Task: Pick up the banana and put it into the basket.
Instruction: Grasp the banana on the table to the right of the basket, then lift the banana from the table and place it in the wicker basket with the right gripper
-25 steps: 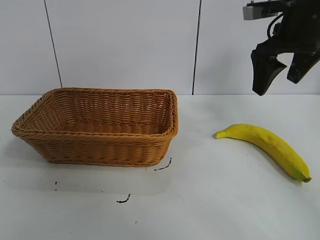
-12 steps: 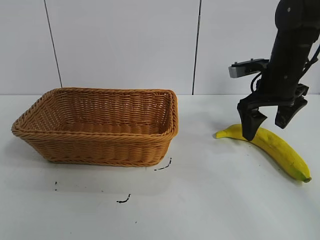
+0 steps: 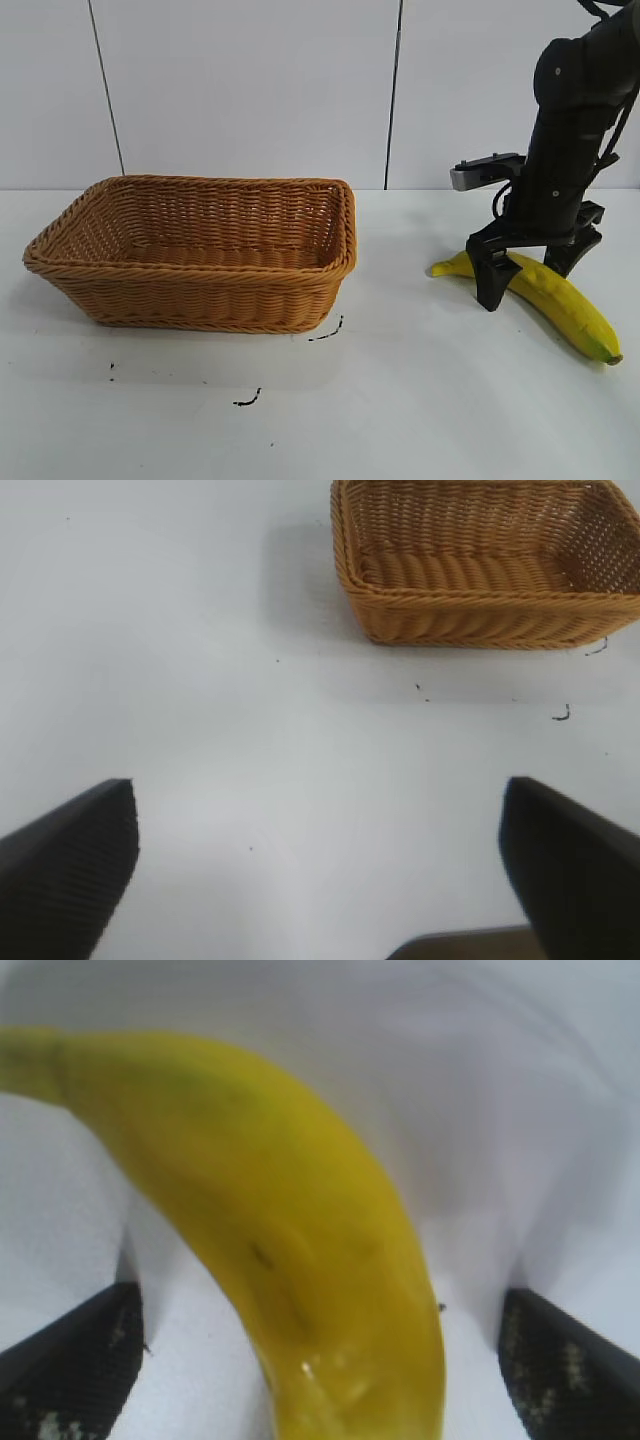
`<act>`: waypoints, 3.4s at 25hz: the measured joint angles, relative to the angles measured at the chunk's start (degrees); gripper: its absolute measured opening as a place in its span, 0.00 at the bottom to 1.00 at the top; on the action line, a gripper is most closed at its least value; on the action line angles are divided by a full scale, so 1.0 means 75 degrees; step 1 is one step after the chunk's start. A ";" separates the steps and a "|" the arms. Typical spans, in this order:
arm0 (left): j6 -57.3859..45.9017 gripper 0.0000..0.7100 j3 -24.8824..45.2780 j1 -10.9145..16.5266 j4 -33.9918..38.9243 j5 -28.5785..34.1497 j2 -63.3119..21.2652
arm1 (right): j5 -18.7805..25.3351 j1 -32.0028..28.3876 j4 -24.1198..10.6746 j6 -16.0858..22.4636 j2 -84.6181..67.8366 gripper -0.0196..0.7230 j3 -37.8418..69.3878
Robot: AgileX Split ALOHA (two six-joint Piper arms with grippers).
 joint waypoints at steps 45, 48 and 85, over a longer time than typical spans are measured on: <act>0.0000 0.98 0.0000 0.0000 0.0000 0.0000 0.0000 | 0.2197 0.1922 0.0162 0.0235 -0.0688 0.45 -0.3905; 0.0000 0.98 0.0000 0.0000 0.0000 0.0000 0.0000 | 0.1939 0.2496 0.0162 0.0199 -0.0460 0.45 -0.4355; 0.0000 0.98 0.0000 0.0000 0.0000 0.0000 0.0000 | -0.0947 0.4485 -0.0809 -0.1107 0.1931 0.94 -0.5271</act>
